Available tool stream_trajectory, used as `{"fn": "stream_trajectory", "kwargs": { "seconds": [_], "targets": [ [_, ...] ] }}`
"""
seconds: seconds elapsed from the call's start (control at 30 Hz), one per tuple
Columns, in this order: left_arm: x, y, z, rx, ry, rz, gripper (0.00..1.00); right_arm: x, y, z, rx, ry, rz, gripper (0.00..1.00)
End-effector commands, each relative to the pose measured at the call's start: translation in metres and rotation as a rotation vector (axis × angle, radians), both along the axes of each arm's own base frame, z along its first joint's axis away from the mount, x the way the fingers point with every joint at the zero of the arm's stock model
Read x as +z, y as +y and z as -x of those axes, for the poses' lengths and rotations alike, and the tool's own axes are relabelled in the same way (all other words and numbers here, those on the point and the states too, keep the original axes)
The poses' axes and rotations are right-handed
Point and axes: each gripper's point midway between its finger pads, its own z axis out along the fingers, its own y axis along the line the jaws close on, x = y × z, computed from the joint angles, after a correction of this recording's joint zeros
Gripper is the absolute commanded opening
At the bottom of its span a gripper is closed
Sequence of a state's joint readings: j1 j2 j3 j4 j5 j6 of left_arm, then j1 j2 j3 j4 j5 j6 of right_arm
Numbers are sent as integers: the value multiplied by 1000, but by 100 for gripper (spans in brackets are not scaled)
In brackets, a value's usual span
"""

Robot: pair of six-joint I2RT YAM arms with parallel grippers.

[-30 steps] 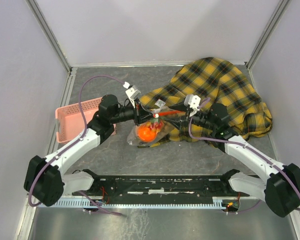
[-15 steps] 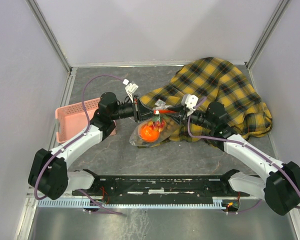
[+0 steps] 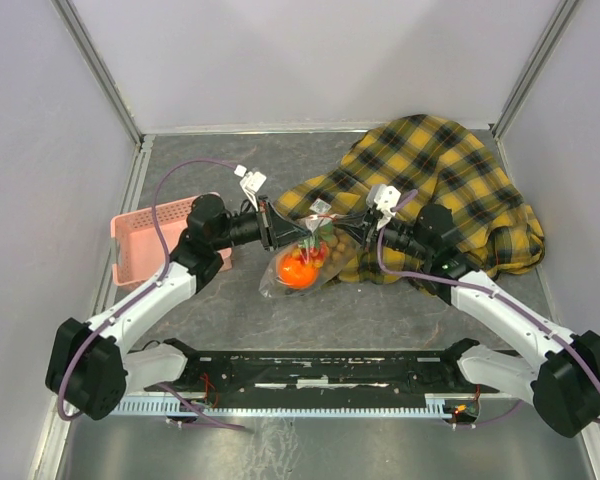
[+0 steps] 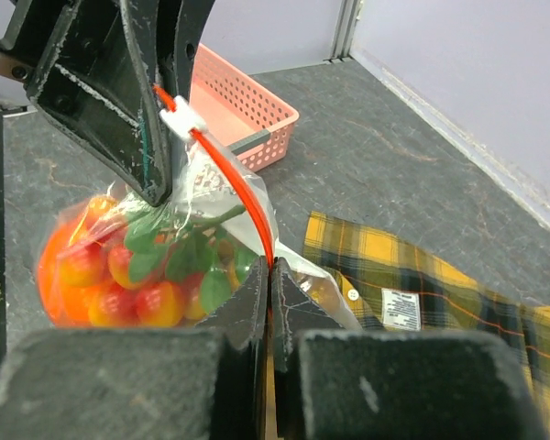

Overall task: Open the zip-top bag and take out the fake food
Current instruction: Pick up the zipper food storage bag at the center of the board.

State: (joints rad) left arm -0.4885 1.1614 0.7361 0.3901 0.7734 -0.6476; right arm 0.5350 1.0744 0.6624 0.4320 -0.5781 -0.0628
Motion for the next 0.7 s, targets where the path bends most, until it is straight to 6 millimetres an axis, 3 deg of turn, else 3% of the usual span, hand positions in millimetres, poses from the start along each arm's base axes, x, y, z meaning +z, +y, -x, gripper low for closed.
{"fn": "stream_trajectory", "kwargs": {
  "seconds": [0.0, 0.07, 0.3, 0.47, 0.67],
  "targets": [
    [23, 9, 1, 67, -43, 39, 30, 40, 2, -1, -7, -2, -73, 2],
    [23, 14, -2, 113, -71, 27, 50, 37, 2, -1, -14, 43, -71, 2],
    [42, 44, 0, 280, -278, 32, 100, 39, 2, 7, -16, 52, -73, 2],
    [66, 55, 19, 302, -510, 123, 99, 36, 1, 8, -31, 68, -56, 2],
    [50, 34, 24, 285, -721, -17, 100, 35, 5, 13, 12, 86, -45, 2]
  ]
}}
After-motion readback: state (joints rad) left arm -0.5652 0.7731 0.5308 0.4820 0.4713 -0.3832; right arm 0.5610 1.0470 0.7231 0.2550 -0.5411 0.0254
